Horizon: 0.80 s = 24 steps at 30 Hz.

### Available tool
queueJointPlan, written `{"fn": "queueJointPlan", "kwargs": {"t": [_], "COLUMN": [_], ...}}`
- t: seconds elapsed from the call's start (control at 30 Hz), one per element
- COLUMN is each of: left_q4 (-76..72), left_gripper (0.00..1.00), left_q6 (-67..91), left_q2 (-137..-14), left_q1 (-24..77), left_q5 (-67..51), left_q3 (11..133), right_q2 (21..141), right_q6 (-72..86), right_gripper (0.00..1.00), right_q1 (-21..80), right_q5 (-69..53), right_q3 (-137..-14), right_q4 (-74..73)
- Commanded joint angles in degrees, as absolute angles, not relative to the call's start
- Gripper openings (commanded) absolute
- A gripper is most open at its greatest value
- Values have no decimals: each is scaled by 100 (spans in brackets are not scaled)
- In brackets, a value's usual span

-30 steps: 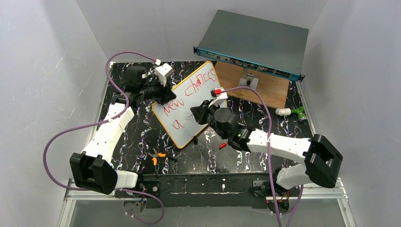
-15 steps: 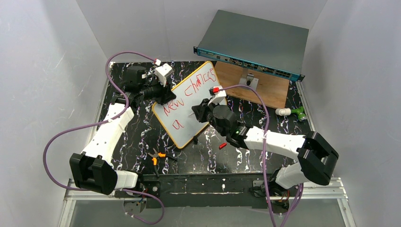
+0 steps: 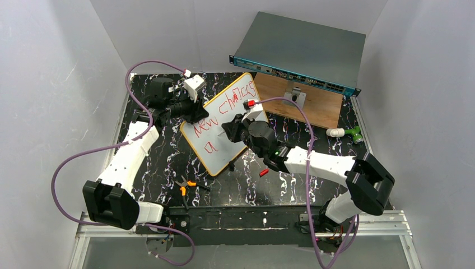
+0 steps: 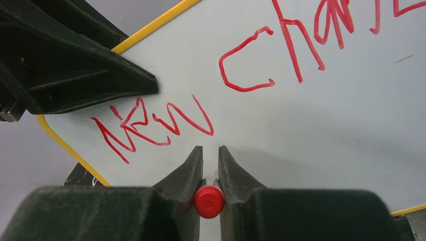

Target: Write a sentence on the whiteboard

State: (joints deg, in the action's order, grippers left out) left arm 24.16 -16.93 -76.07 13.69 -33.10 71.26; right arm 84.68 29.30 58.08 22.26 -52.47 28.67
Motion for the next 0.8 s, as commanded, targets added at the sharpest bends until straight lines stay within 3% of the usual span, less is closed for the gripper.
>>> {"fn": "queueJointPlan", "kwargs": {"t": [0.0,0.77], "left_q4": [2982,3032], "left_gripper": [0,0], "left_q6": [-2315,-2305], "left_q2": [-7748,-7826], "left_q1": [1424,1424], "left_q5": [-2947,-2943], "left_q3": [7093,7210], "right_q2": [8537,8827], "right_q6": [2982,3278], "right_gripper": [1,1], "right_q1": [5801,5710], "right_q5": [2189,2394], "right_q3": [-5565,-5302], "right_q4": [3213,2946]}}
